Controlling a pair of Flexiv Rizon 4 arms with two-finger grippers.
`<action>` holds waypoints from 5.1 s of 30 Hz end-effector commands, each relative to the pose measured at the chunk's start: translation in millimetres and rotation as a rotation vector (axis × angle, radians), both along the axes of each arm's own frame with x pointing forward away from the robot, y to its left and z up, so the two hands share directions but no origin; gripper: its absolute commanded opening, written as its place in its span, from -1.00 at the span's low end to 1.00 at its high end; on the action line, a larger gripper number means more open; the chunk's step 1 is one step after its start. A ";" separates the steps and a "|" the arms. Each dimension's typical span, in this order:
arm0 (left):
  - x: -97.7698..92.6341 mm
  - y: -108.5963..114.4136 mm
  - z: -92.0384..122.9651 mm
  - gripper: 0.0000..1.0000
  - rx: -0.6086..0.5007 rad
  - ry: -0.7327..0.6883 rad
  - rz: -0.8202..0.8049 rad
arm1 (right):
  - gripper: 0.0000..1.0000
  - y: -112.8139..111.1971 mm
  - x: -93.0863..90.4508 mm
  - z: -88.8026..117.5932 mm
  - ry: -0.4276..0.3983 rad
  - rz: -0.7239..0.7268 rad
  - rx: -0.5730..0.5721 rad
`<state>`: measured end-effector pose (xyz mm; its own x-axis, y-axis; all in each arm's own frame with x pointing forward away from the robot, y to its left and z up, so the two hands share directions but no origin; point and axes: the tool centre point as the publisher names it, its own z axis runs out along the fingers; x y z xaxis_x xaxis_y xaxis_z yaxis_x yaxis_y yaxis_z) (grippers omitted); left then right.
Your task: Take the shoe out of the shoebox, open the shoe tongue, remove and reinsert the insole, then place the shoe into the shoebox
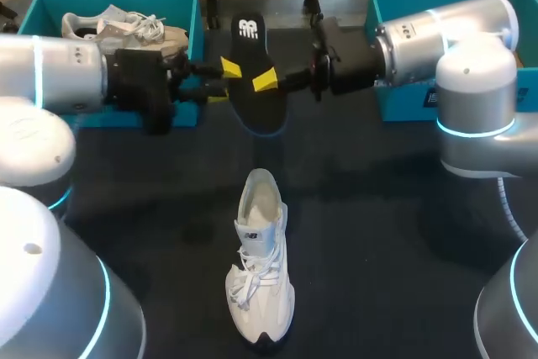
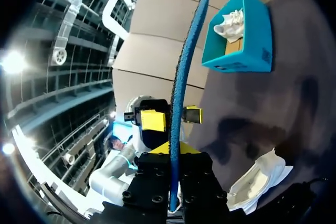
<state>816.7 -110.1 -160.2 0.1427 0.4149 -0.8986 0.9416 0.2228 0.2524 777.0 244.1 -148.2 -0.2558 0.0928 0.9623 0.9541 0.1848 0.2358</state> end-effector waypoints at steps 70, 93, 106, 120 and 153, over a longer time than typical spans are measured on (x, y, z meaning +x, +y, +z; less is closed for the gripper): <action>-78.2 101.6 -62.2 1.00 0.447 1.720 0.821 | -1.00 -12.5 -31.1 -64.4 -0.495 -0.159 -0.095; -127.3 75.2 -120.2 1.00 0.502 1.494 0.747 | -1.00 11.1 -33.0 -107.0 -0.609 -0.149 -0.084; -123.8 61.1 -142.0 1.00 0.509 1.447 0.730 | -1.00 14.2 -32.8 -114.2 -0.617 -0.143 -0.087; -125.9 44.2 -170.8 1.00 0.489 1.439 0.747 | -1.00 8.5 -41.5 -130.3 -0.648 -0.176 -0.039; -127.1 38.8 -191.4 1.00 0.422 1.412 0.809 | -1.00 14.5 -40.0 -139.1 -0.666 -0.186 -0.005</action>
<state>690.4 -71.6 -351.4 -0.9775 0.2022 0.0606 0.1510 0.8703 -0.4688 738.2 257.6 -286.9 -0.7726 0.1932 0.6048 0.6217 0.0370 0.7824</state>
